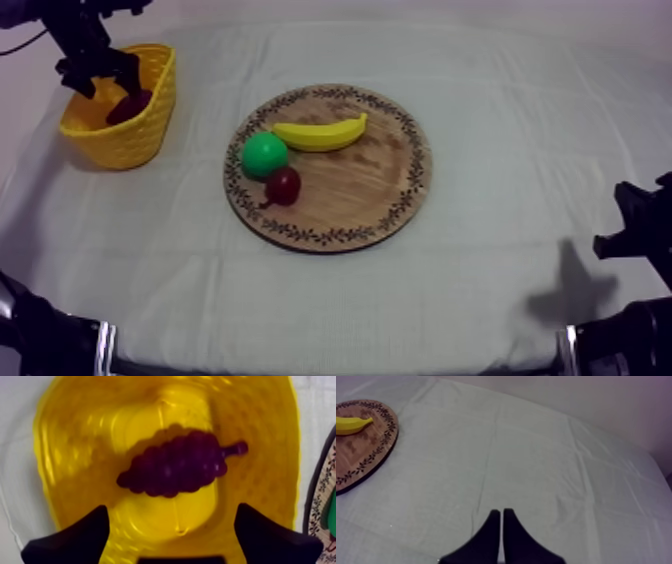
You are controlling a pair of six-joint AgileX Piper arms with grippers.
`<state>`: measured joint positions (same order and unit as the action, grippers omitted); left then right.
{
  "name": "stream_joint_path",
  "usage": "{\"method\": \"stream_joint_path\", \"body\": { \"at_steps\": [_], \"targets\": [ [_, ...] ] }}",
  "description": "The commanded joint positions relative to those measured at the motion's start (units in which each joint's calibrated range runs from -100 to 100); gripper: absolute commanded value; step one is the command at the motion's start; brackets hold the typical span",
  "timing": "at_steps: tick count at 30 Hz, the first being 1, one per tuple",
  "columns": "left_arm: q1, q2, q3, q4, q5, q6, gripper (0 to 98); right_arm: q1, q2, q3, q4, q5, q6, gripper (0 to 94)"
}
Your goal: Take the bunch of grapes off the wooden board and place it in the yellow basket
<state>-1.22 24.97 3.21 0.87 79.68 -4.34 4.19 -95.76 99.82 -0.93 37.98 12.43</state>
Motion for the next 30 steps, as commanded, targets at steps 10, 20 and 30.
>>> {"method": "stream_joint_path", "body": {
  "at_steps": [10, 20, 30],
  "targets": [
    [0.14, -8.89, 4.6, 0.75, -0.84, 1.13, 80.8, 0.02, 0.0, -0.04, -0.02, 0.0, 0.0, 0.3],
    [0.58, -21.33, 10.95, 0.94, -0.78, 2.07, 74.1, 0.02, 0.0, -0.04, -0.02, 0.0, 0.0, 0.3],
    [0.44, -36.18, 22.86, 1.63, -4.98, 2.64, 66.0, 0.02, 0.0, -0.04, -0.02, 0.0, 0.0, 0.3]
  ]
}}
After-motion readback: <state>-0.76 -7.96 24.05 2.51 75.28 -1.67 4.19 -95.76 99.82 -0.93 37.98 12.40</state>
